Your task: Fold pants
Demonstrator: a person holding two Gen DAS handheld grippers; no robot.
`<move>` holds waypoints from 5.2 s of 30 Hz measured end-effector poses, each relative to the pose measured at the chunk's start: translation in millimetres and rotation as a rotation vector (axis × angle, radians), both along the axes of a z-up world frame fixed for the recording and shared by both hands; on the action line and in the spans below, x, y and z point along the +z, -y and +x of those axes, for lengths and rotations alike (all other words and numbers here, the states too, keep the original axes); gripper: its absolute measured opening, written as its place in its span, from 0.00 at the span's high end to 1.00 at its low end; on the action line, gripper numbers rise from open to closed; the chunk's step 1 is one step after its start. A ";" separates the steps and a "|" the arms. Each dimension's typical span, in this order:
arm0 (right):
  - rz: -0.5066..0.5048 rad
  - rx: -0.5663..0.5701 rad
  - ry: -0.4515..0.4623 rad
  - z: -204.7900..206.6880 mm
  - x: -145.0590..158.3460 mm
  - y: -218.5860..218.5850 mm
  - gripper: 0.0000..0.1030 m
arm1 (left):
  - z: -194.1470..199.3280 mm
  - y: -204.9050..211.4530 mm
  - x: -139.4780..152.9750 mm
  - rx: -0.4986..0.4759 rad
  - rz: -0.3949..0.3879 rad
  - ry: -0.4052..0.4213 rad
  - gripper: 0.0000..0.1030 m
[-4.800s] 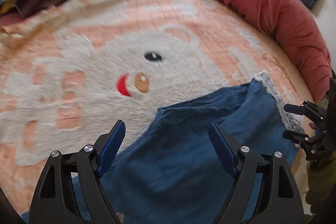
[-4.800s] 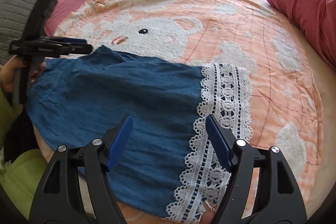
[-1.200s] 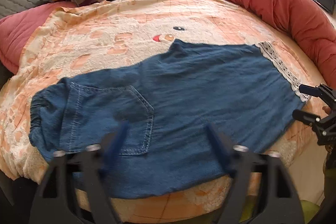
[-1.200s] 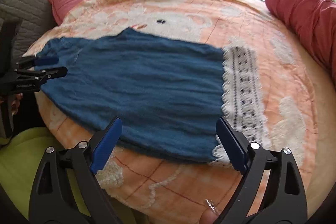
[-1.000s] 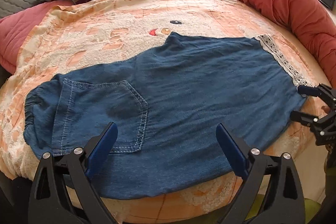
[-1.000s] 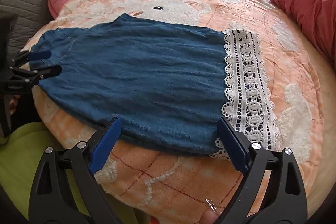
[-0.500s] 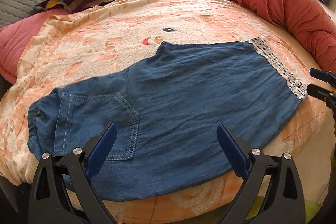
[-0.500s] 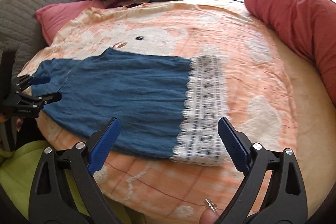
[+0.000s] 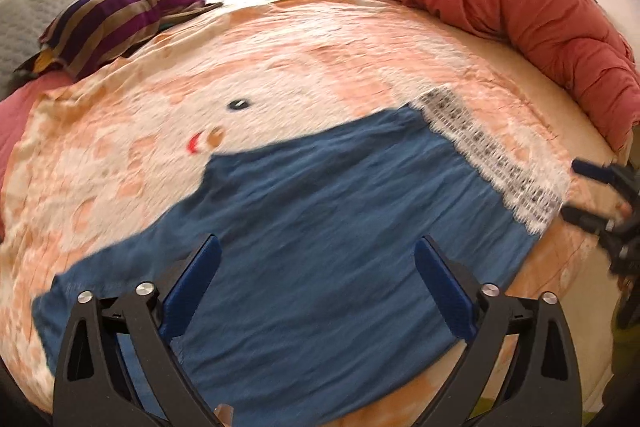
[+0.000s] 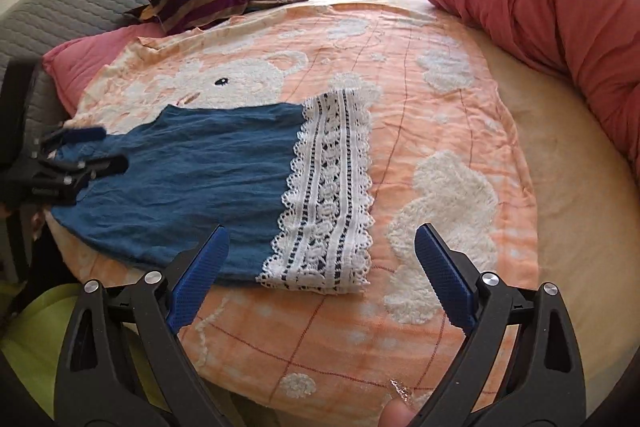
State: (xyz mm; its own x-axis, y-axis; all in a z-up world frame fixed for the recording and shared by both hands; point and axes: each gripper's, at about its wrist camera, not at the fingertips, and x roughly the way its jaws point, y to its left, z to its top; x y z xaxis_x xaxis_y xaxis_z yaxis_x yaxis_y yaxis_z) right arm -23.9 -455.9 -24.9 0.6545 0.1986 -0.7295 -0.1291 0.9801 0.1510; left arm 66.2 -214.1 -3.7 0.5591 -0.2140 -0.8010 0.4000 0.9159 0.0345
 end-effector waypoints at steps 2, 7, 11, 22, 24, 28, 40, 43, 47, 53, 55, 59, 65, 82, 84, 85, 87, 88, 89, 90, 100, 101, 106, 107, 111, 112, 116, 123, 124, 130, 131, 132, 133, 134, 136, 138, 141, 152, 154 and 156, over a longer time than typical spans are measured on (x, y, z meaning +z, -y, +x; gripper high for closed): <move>0.011 -0.001 -0.004 -1.3 -3.9 1.5 0.15 | 7.8 11.3 2.5 -0.026 -0.005 0.009 0.05; 0.063 -0.004 -0.030 0.6 -17.7 3.8 0.15 | 37.1 42.1 3.1 -0.066 -0.002 0.018 0.05; 0.084 0.011 -0.053 5.2 -26.0 -0.2 0.15 | 62.9 60.8 -1.0 -0.091 -0.001 0.007 0.05; 0.137 0.014 -0.067 13.0 -39.2 -2.2 0.28 | 115.4 104.5 -37.1 -0.162 -0.007 -0.067 0.05; 0.142 0.016 -0.053 13.0 -37.3 -0.9 0.35 | 123.1 109.7 -43.6 -0.167 -0.018 -0.085 0.06; 0.168 0.034 -0.029 12.7 -35.1 0.1 0.35 | 132.5 117.8 -56.0 -0.206 -0.075 -0.139 0.39; 0.207 0.036 -0.034 29.3 -42.6 -6.4 0.54 | 143.6 124.8 -80.1 -0.294 -0.105 -0.177 0.31; 0.194 0.057 -0.027 31.1 -41.3 -11.1 0.58 | 141.2 121.3 -79.3 -0.297 -0.152 -0.197 0.43; 0.197 0.069 -0.024 34.5 -40.6 -13.9 0.71 | 134.2 127.4 -77.2 -0.320 -0.166 -0.214 0.71; 0.210 0.080 -0.004 33.1 -30.9 -14.7 0.79 | 132.0 121.5 -74.3 -0.291 -0.209 -0.216 0.81; 0.210 0.088 0.012 31.4 -23.9 -18.0 0.80 | 130.7 115.2 -71.4 -0.283 -0.247 -0.215 0.85; 0.198 0.117 0.039 30.7 -9.5 -29.3 0.80 | 127.4 98.5 -58.8 -0.271 -0.346 -0.206 0.88; 0.156 0.208 0.108 30.0 22.2 -62.8 0.80 | 119.9 51.3 -32.0 -0.224 -0.483 -0.159 0.88; -0.203 0.554 0.176 24.1 4.3 -239.8 0.80 | 83.2 -158.6 -12.6 0.236 -0.639 -0.104 0.61; -0.225 0.608 0.193 14.1 2.3 -254.9 0.81 | 70.8 -179.2 -6.4 0.267 -0.656 -0.074 0.58; -0.238 0.639 0.198 9.5 1.3 -261.6 0.81 | 65.2 -185.4 -4.9 0.270 -0.672 -0.070 0.57; -0.274 0.678 0.216 0.9 -0.5 -270.5 0.80 | 57.4 -196.5 -5.9 0.284 -0.699 -0.078 0.51; -0.285 0.701 0.224 -4.7 0.5 -273.8 0.76 | 54.8 -200.0 -9.7 0.296 -0.706 -0.098 0.50; -0.267 0.717 0.230 -9.6 4.0 -273.6 0.68 | 52.4 -202.7 -13.4 0.300 -0.708 -0.108 0.49; -0.238 0.725 0.238 -13.6 9.4 -269.9 0.65 | 50.1 -204.3 -16.7 0.305 -0.707 -0.120 0.49; -0.229 0.640 0.196 -11.1 24.8 -206.3 0.59 | 63.0 -156.1 -40.4 0.205 -0.647 -0.221 0.45; -0.235 0.662 0.192 -12.5 22.2 -209.0 0.61 | 65.6 -150.0 -43.9 0.197 -0.633 -0.234 0.45; -0.345 0.714 0.197 -12.6 3.0 -238.5 0.71 | 76.7 -136.1 -60.6 0.200 -0.597 -0.284 0.45; -0.344 0.725 0.193 -9.1 -0.8 -242.4 0.87 | 79.1 -134.7 -62.7 0.202 -0.591 -0.289 0.45; -0.198 0.748 0.161 -1.0 3.8 -246.2 1.00 | 83.2 -130.6 -62.8 0.197 -0.571 -0.293 0.45; -0.192 0.762 0.159 -3.2 3.9 -248.6 1.00 | 83.6 -129.8 -62.7 0.194 -0.567 -0.292 0.45; -0.240 0.765 0.174 -11.3 -0.5 -255.3 1.00 | 86.4 -128.9 -64.8 0.192 -0.568 -0.296 0.45; -0.311 0.725 0.179 -3.7 -4.0 -257.7 0.74 | 87.1 -130.9 -65.1 0.193 -0.568 -0.291 0.45; -0.297 0.733 0.159 0.8 -7.1 -260.0 0.75 | 87.3 -131.4 -65.4 0.194 -0.571 -0.290 0.45; -0.244 0.774 0.197 -5.1 -0.9 -267.6 0.96 | 82.9 -132.5 -65.1 0.193 -0.565 -0.289 0.45; -0.257 0.773 0.191 -4.8 -4.4 -269.5 0.95 | 83.5 -132.5 -65.5 0.192 -0.564 -0.290 0.45; -0.265 0.772 0.183 -6.0 -7.5 -270.1 0.94 | 83.8 -132.7 -65.8 0.193 -0.566 -0.291 0.45; -0.266 0.771 0.185 -7.7 -7.7 -269.8 0.93 | 83.5 -133.3 -66.1 0.192 -0.571 -0.291 0.45; -0.266 0.771 0.195 -12.3 -6.8 -269.5 0.88 | 83.3 -134.2 -66.1 0.191 -0.574 -0.292 0.45; -0.285 0.768 0.205 -16.1 -6.4 -270.4 0.75 | 83.5 -135.0 -66.5 0.190 -0.574 -0.294 0.45; -0.318 0.768 0.207 -16.4 -11.3 -275.4 0.71 | 83.9 -134.2 -66.2 0.192 -0.565 -0.297 0.45; -0.369 0.756 0.195 -7.9 -20.3 -284.9 0.70 | 84.9 -130.9 -65.0 0.187 -0.541 -0.298 0.45; -0.126 0.759 0.257 -5.1 6.5 -249.3 0.89 | 107.2 -125.6 -65.9 0.207 -0.601 -0.343 0.62; -0.099 0.784 0.302 -13.4 14.4 -244.8 0.89 | 105.2 -123.8 -61.1 0.206 -0.613 -0.341 0.71; -0.110 0.800 0.312 -16.5 13.6 -247.2 0.89 | 100.3 -127.9 -56.1 0.215 -0.625 -0.326 0.82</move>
State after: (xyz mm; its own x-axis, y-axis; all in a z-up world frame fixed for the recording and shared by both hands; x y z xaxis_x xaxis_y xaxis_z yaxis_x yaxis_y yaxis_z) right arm -40.4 -208.8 -11.2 0.5217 0.6234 -0.5824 -0.8058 0.5842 -0.0966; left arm 166.5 -86.3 -59.8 0.3945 -0.5972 -0.6983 0.1099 0.7852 -0.6094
